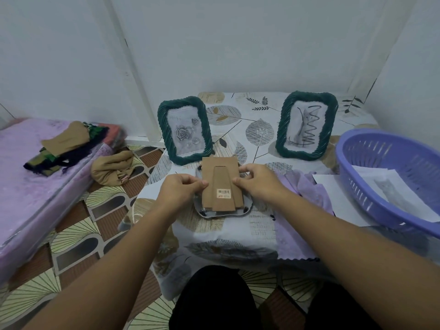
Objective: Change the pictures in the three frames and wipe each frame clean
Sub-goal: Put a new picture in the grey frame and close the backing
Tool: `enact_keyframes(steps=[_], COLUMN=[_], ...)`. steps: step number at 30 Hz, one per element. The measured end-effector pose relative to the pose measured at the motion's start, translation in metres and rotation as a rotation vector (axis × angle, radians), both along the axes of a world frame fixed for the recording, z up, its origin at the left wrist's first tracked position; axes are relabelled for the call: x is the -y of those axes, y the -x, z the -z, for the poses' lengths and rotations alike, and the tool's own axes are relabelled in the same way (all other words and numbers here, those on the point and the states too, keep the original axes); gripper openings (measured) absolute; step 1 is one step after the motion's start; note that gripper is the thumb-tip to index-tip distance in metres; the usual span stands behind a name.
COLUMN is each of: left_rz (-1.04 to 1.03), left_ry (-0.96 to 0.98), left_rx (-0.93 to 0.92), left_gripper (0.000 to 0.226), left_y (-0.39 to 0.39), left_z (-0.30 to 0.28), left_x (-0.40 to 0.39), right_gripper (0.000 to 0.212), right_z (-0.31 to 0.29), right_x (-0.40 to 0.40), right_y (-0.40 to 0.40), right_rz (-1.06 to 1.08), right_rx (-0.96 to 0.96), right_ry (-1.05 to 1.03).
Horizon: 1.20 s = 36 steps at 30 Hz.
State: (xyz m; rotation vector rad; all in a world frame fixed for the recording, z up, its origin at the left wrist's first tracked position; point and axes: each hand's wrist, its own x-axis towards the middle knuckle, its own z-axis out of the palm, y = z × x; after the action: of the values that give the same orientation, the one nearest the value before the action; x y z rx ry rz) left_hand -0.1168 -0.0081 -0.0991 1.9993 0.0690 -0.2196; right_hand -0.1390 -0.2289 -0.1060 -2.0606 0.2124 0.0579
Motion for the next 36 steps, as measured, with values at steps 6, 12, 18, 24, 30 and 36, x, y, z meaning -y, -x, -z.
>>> enact_keyframes(steps=[6, 12, 18, 24, 30, 36], left_rz=[0.016, 0.012, 0.034, 0.051, 0.084, -0.079], left_ry=[-0.087, -0.148, -0.278, -0.373, -0.369, -0.323], left_rx=[0.034, 0.064, 0.144, 0.17, 0.123, 0.249], left_gripper=[0.017, 0.017, 0.02, 0.029, 0.03, 0.022], left_y=[0.0, -0.002, -0.003, -0.005, -0.013, -0.023], left_z=[-0.001, 0.006, 0.01, 0.012, 0.013, 0.008], left_x=[0.001, 0.0, -0.001, 0.001, 0.0, 0.006], right_gripper=[0.025, 0.026, 0.031, 0.038, 0.035, 0.021], right_z=[0.002, 0.0, 0.005, 0.012, 0.017, 0.014], right_x=[0.0, 0.0, 0.0, 0.001, 0.005, 0.008], right_y=[-0.002, -0.003, -0.002, -0.004, -0.008, -0.017], right_rz=[-0.027, -0.028, -0.044, -0.024, -0.032, 0.155], right_rx=[0.002, 0.011, 0.023, 0.05, 0.037, 0.186], right_ry=[0.035, 0.05, 0.185, 0.238, 0.213, 0.261])
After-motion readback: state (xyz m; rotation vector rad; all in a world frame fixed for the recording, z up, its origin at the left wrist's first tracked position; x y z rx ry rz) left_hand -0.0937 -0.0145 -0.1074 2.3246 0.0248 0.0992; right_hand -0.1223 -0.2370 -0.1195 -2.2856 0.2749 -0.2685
